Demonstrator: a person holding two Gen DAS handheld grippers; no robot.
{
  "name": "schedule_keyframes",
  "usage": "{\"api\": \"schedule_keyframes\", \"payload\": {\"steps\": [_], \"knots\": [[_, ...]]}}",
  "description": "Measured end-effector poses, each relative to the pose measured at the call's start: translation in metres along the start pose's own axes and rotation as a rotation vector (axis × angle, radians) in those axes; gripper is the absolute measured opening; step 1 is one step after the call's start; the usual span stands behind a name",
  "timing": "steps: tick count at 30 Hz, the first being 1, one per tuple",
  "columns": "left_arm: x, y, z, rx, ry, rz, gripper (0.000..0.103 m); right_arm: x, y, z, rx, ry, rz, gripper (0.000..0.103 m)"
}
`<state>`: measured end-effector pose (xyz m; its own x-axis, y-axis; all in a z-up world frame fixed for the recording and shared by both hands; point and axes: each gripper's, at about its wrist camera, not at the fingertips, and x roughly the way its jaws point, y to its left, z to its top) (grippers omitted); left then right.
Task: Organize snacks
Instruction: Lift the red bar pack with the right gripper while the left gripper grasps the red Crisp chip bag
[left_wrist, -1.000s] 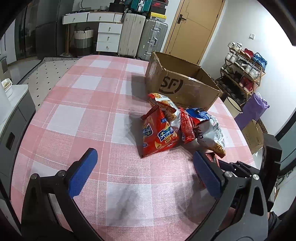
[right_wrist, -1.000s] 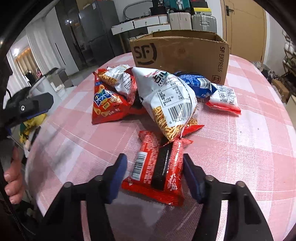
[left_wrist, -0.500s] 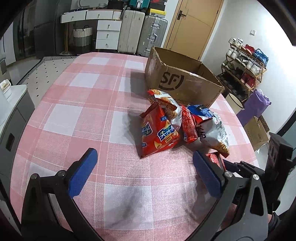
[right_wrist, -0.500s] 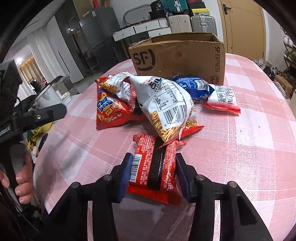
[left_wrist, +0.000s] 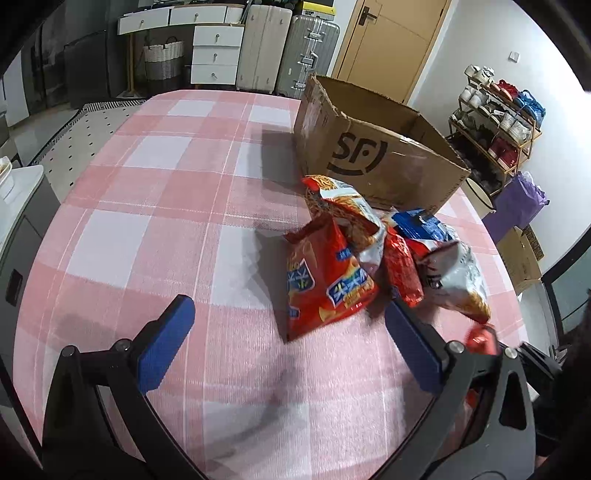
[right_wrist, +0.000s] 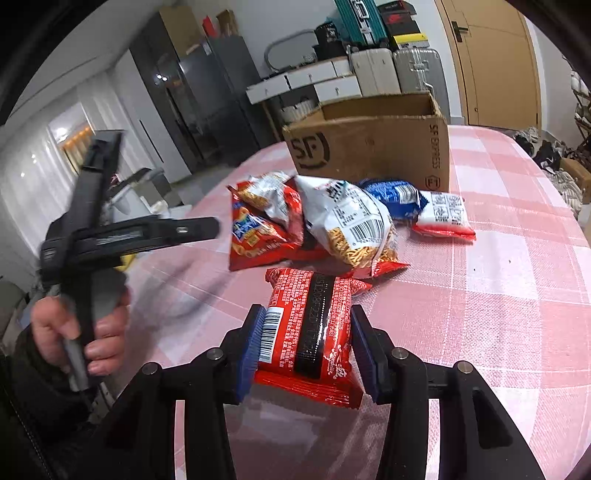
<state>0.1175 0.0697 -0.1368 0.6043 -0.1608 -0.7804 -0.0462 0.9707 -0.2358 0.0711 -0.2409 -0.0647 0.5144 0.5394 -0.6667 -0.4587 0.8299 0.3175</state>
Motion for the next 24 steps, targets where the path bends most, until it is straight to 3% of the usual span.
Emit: {"api": "schedule_keyframes", "payload": {"steps": [13,24], "knots": [[0.047,-0.016,0.023,0.014,0.067,-0.025,0.103,-0.019,0.001,0.012,-0.015,-0.05,-0.003,0.047],[0.062,-0.008,0.022,-0.01,0.087,-0.032,0.099,-0.022,-0.007,0.018,0.002,-0.065,-0.024,0.047]]}}
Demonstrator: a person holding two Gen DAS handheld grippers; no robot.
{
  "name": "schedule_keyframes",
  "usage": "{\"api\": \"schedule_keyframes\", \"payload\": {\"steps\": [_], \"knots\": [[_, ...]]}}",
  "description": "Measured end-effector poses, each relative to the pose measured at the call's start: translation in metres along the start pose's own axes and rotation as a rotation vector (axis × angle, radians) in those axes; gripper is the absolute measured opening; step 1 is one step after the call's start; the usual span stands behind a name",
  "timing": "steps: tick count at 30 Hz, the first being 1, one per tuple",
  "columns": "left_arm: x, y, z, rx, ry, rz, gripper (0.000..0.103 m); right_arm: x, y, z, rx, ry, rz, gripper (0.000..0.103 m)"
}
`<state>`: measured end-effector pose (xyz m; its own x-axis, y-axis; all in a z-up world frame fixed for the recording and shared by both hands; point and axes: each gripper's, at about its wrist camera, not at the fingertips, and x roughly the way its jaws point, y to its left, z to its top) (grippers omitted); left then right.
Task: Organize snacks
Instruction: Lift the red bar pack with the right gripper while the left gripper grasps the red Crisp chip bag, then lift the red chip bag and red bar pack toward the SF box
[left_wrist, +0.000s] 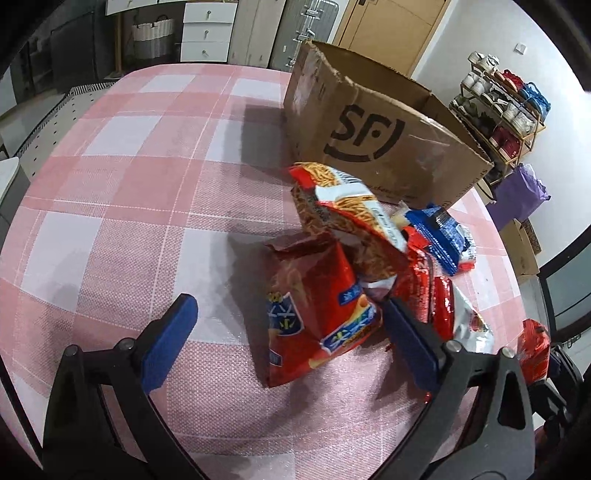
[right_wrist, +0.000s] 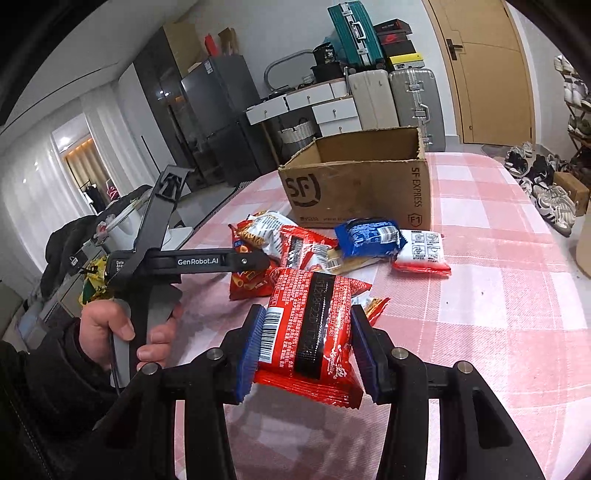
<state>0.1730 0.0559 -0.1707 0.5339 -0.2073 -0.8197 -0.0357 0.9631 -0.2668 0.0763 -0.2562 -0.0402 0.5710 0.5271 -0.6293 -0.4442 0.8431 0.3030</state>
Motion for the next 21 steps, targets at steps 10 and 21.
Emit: {"api": "schedule_keyframes", "payload": {"steps": [10,21], "knots": [[0.0049,0.0068,-0.0005,-0.021,0.021,-0.063,0.09,0.002,-0.001,-0.0011,0.006,0.009,-0.013,0.047],[0.0005,0.0028,-0.0034,0.044,0.044,-0.127,0.038,-0.0014,0.0017,0.0008,0.007,0.003,-0.019,0.047]]}}
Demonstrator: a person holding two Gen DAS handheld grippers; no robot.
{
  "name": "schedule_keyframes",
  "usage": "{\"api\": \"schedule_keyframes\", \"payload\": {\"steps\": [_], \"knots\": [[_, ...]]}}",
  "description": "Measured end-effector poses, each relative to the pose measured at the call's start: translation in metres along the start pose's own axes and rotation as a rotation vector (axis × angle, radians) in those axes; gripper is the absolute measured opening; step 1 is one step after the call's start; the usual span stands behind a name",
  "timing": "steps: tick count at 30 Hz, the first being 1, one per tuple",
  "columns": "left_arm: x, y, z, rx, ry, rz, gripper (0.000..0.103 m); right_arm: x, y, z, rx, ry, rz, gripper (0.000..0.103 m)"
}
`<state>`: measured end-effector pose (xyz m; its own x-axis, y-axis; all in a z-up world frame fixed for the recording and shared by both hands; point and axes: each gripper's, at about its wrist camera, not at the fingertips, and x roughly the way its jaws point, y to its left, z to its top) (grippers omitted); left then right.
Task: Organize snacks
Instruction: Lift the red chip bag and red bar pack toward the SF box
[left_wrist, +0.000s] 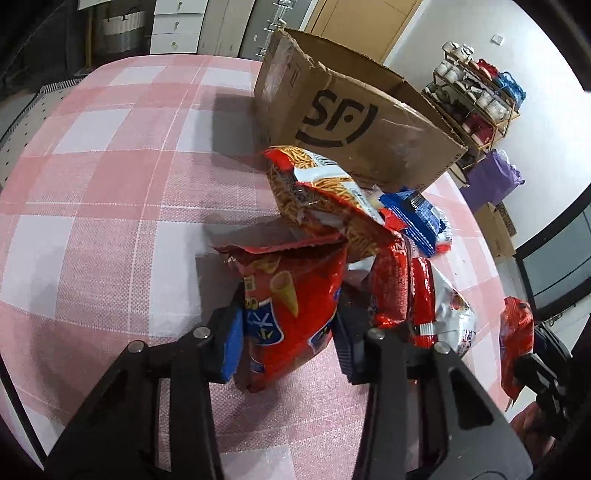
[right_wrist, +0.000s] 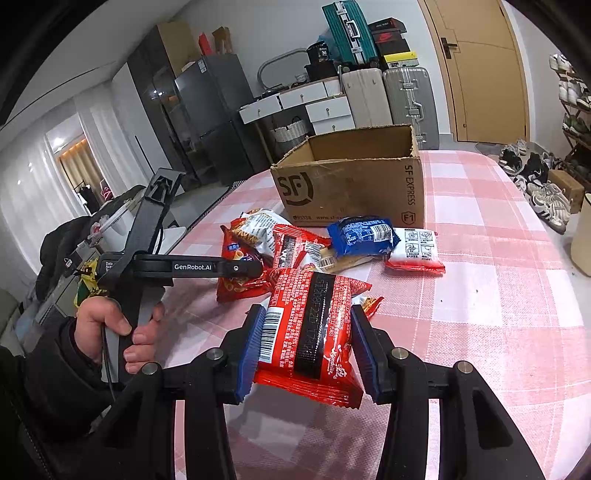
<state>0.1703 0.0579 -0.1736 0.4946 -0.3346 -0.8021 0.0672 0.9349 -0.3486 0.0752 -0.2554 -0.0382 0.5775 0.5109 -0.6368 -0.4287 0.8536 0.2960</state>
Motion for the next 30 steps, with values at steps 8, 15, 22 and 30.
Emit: {"api": "schedule_keyframes", "payload": {"steps": [8,15,22,30], "knots": [[-0.017,0.007,-0.01,-0.013,-0.025,0.018,0.038,-0.006,0.003,0.002,-0.005,-0.017,-0.002,0.047],[-0.034,0.011,-0.018,-0.01,-0.048,0.02,0.038,-0.009,0.008,0.005,-0.016,-0.029,-0.003,0.047],[-0.053,0.007,-0.022,0.007,-0.067,0.021,0.038,-0.012,0.011,0.011,-0.028,-0.046,-0.005,0.047],[-0.089,-0.008,-0.019,0.056,-0.12,0.02,0.038,-0.023,0.01,0.027,-0.031,-0.089,-0.008,0.047]]}}
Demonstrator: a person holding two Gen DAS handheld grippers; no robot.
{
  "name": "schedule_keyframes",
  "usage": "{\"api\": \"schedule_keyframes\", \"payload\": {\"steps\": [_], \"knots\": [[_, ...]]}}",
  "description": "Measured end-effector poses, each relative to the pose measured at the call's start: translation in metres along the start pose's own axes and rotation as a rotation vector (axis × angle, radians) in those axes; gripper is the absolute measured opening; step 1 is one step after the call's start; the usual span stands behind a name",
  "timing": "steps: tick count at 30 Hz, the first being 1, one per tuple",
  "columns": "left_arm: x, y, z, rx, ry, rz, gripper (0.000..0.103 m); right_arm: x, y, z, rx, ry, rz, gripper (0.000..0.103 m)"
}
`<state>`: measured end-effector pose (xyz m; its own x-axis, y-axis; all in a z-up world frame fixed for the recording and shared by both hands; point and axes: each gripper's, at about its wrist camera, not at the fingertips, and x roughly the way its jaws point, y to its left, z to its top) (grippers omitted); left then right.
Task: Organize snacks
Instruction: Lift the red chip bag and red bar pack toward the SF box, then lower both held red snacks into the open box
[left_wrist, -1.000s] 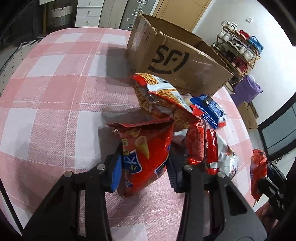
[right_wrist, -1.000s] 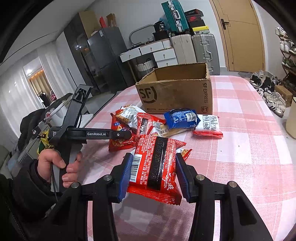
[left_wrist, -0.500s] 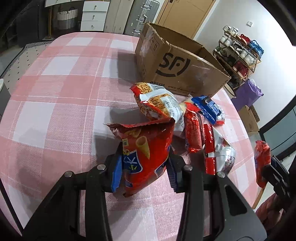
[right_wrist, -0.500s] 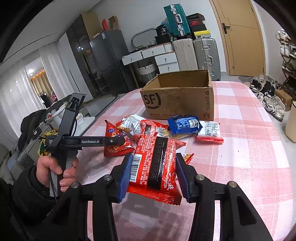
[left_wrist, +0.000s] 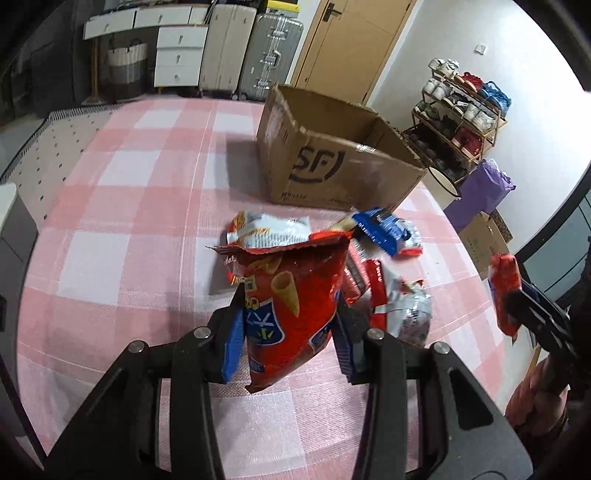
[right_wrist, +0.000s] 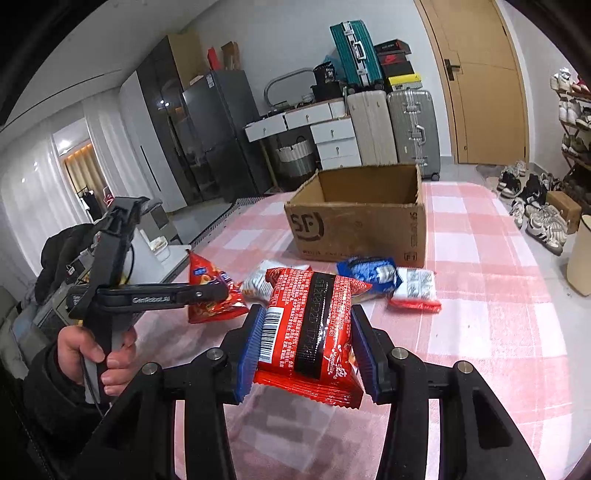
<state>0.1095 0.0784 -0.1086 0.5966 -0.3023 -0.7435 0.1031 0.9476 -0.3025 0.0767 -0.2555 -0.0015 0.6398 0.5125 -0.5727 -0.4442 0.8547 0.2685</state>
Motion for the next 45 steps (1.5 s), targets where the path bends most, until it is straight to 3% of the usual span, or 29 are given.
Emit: {"api": "schedule_keyframes", "payload": {"steps": [10,17,26,40,45], "knots": [[-0.028,-0.022,0.021,0.059,-0.037,0.013,0.038,-0.006,0.007,0.024,-0.04,-0.046,0.004,0.047],[-0.045,-0.035,0.047,0.098,-0.071,-0.001,0.038,-0.016,0.001,0.048,-0.015,-0.111,0.018,0.047],[-0.06,-0.055,0.083,0.131,-0.104,-0.02,0.038,-0.015,-0.003,0.077,-0.034,-0.127,0.016,0.047],[-0.05,-0.091,0.142,0.177,-0.099,-0.027,0.038,0.0,-0.007,0.126,-0.058,-0.13,0.014,0.047],[-0.041,-0.107,0.166,0.209,-0.115,0.006,0.038,0.006,-0.01,0.145,-0.069,-0.139,-0.007,0.047]]}}
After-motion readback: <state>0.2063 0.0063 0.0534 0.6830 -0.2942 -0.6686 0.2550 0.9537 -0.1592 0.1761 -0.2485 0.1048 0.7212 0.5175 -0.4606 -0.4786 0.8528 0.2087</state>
